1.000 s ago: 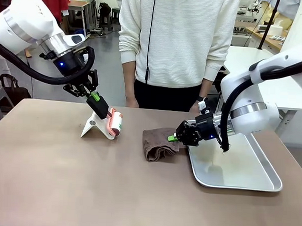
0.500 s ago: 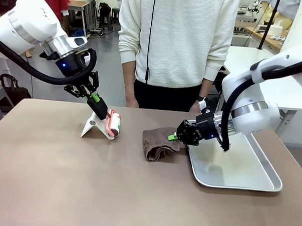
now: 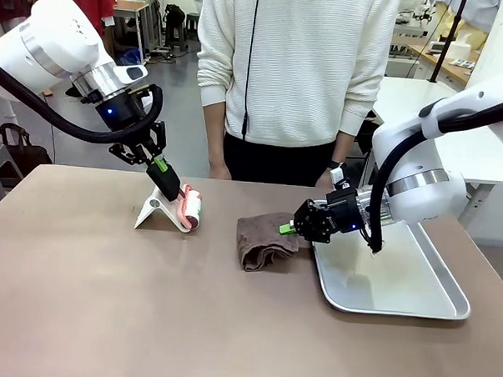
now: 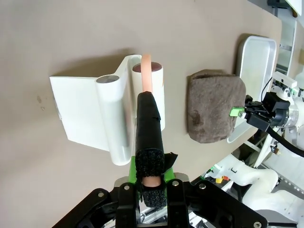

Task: Clean the surface of the table.
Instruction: Return the Lint Roller and towel to their original positions.

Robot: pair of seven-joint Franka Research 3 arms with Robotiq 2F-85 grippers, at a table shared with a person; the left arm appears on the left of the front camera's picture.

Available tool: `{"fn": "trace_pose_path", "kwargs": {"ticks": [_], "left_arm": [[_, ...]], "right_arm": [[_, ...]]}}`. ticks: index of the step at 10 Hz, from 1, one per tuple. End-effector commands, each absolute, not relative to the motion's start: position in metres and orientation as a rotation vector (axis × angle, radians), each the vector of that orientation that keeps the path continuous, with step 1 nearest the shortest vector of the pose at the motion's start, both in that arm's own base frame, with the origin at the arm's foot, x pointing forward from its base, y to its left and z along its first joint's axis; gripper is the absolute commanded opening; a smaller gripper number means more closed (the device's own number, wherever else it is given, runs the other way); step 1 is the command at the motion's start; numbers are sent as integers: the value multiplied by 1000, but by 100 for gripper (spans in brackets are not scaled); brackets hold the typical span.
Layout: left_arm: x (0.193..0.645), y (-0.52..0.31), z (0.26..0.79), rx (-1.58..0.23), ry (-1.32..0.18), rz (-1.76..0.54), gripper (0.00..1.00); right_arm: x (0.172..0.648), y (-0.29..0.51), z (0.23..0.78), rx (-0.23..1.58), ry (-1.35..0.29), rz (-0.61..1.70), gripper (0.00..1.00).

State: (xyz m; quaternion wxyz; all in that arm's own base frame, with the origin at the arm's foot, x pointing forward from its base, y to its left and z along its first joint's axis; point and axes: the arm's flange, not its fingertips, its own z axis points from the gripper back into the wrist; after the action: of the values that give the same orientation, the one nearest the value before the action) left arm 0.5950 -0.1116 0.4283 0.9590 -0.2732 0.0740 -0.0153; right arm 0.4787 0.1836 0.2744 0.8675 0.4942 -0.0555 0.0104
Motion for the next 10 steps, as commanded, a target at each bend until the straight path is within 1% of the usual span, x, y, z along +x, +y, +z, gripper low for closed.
{"fn": "trace_pose_path", "kwargs": {"ticks": [1, 9, 10], "left_arm": [[601, -113, 432, -543, 165, -9, 22], [598, -106, 428, -537, 185, -9, 22], [597, -104, 427, -531, 188, -4, 25]], "right_arm": [[484, 182, 273, 1051, -106, 32, 5], [488, 183, 273, 1061, -85, 28, 5], [488, 184, 272, 1058, -79, 28, 5]]}}
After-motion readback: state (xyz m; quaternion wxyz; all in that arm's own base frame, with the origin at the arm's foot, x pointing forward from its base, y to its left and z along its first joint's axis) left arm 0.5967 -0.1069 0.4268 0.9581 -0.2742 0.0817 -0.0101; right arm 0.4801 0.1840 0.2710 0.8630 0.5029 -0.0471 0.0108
